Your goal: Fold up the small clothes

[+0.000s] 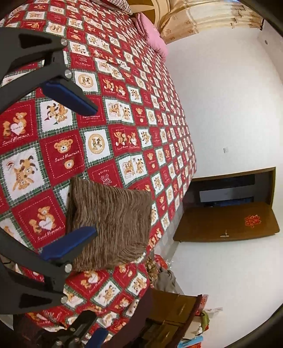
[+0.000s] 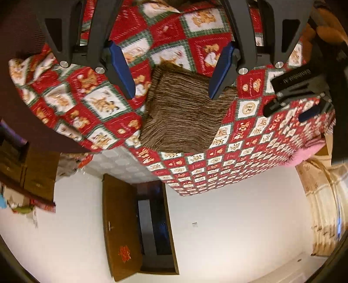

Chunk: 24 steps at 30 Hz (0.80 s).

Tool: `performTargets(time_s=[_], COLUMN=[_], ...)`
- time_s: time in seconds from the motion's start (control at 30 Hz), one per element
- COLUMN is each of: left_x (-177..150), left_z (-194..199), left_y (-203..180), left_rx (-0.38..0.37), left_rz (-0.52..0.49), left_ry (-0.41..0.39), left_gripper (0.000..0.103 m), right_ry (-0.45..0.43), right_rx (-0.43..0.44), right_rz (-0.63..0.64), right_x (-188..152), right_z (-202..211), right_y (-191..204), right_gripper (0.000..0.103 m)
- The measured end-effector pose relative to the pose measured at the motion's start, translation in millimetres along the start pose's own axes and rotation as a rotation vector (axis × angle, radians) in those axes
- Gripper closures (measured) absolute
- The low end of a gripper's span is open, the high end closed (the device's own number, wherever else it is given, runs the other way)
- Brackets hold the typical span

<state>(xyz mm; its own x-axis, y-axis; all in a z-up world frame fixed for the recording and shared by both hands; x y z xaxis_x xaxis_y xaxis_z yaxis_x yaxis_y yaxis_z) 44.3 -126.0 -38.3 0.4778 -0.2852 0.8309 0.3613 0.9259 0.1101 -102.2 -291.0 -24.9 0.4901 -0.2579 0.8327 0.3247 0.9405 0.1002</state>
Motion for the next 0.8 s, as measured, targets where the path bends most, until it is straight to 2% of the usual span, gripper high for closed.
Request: performTargets(time_s=[0.1,0.3,0.37,0.5,0.8], left_x=[1.1,-0.4,-2.0,-5.9,-1.5], left_z=[14.8,45.7,51.6,60.3,77.0], left_y=[-3.1,-9.8,-9.0,-10.4,-9.4], left_rx=[0.008,0.021,0.043,0.035,0.063], left_rz=[0.003,-0.010,-0.019,-0.022,-0.024], left_ry=[-0.019,-0.072,-0.076,-0.069,-0.109], left_gripper=[0.000,0.000,0.000,0.000,0.000], right_ry=[-0.029,-0.073,-0.085,-0.092,-0.201], right_rx=[-0.014,0.013,0.018,0.034,0.030], right_rz=[0.006,-0.020,-0.007,0.036,0.081], right_x=[-1.5,6.5,7.1,6.8,19.2], right_z=[16.2,36.9,41.7,48.7,80.4], right_y=[-4.5,-1.0,5.4,20.1,29.8], right_gripper=[0.033,0.033,0.033,0.033,0.032])
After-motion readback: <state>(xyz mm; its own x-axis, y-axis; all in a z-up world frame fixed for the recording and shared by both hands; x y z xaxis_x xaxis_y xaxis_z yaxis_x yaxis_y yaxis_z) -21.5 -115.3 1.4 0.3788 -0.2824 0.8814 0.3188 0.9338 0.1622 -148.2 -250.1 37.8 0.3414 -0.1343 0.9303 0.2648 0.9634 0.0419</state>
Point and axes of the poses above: each gripper's, at about its wrist camera, not at the fingertips, and z roughly against the way its jaws point, y to its left, x to its top, the point moved 8 cm from there along -z, roughly the way its jaws point, and after that the axes turned 2 degrees about -y, right-handed, at the moved point
